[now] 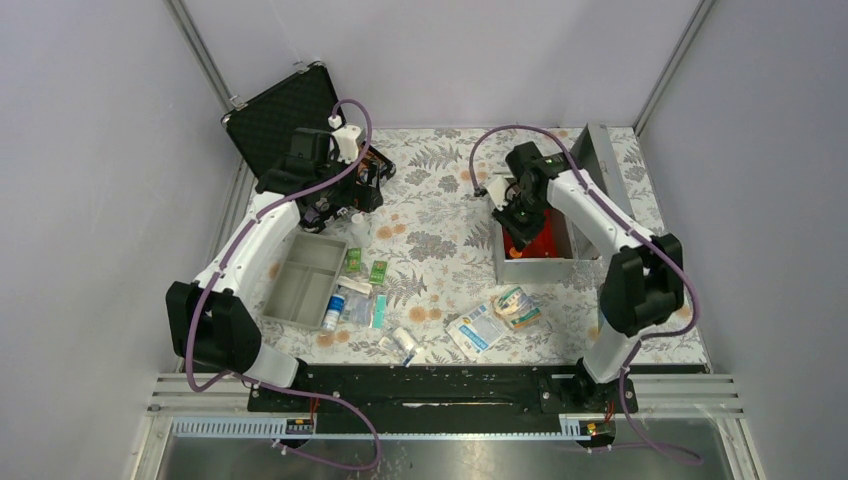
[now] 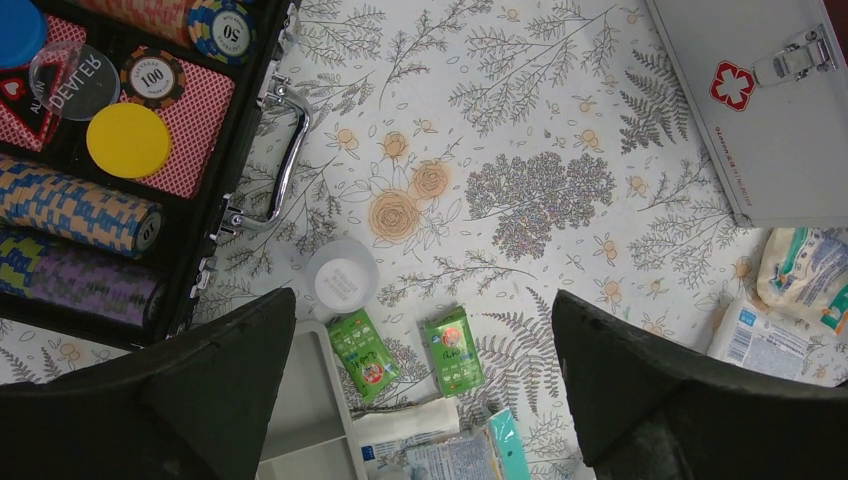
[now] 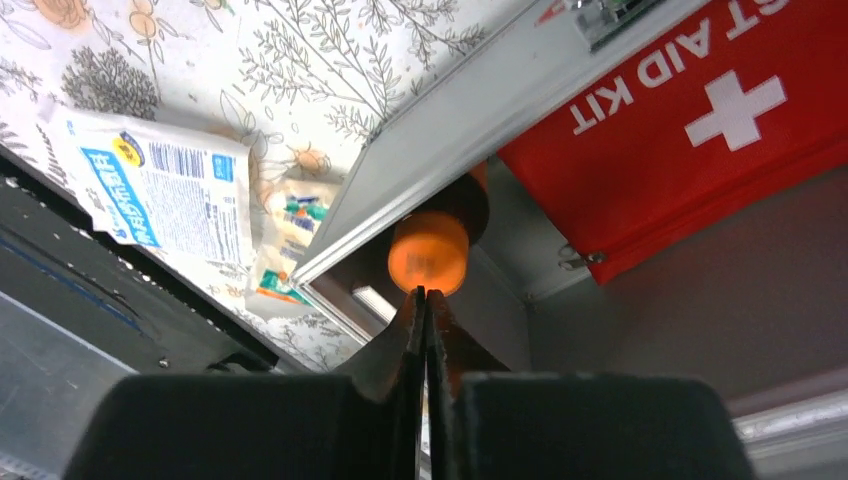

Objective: Organize the medicine kit
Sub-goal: Move the medicine box to the center of the board.

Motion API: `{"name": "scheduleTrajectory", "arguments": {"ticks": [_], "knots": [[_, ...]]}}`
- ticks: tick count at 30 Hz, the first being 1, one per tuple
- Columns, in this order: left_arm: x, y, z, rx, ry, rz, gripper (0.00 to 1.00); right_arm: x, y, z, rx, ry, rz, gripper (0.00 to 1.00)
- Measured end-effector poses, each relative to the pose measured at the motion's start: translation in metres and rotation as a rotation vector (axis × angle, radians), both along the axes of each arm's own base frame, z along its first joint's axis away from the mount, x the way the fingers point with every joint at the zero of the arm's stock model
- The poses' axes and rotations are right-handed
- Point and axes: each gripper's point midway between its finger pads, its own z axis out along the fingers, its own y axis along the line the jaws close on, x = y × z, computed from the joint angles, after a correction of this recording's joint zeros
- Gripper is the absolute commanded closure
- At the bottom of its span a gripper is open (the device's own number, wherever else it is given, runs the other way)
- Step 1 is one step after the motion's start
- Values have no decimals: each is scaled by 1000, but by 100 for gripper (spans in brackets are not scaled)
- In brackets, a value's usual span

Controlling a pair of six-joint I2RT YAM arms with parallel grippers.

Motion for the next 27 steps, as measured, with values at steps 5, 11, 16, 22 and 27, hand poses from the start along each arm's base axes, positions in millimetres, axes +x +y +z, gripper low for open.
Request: {"name": "scheduleTrajectory", "arguments": {"ticks": [5, 11, 16, 22, 27], "knots": [[0, 0, 0, -1, 1, -1, 1, -1, -11, 25, 20, -103, 86, 100], [-1, -2, 0, -7, 2, -8, 1, 7, -24, 35, 34, -134, 62, 72], [-1, -2, 0, -7, 2, -8, 1, 14, -12, 27, 94, -70, 12, 73], [-1, -2, 0, -7, 2, -8, 2, 4, 2, 18, 159, 33, -23, 78], [-1, -2, 0, -6, 2, -8, 2, 1, -5, 7, 117, 54, -36, 83]]}}
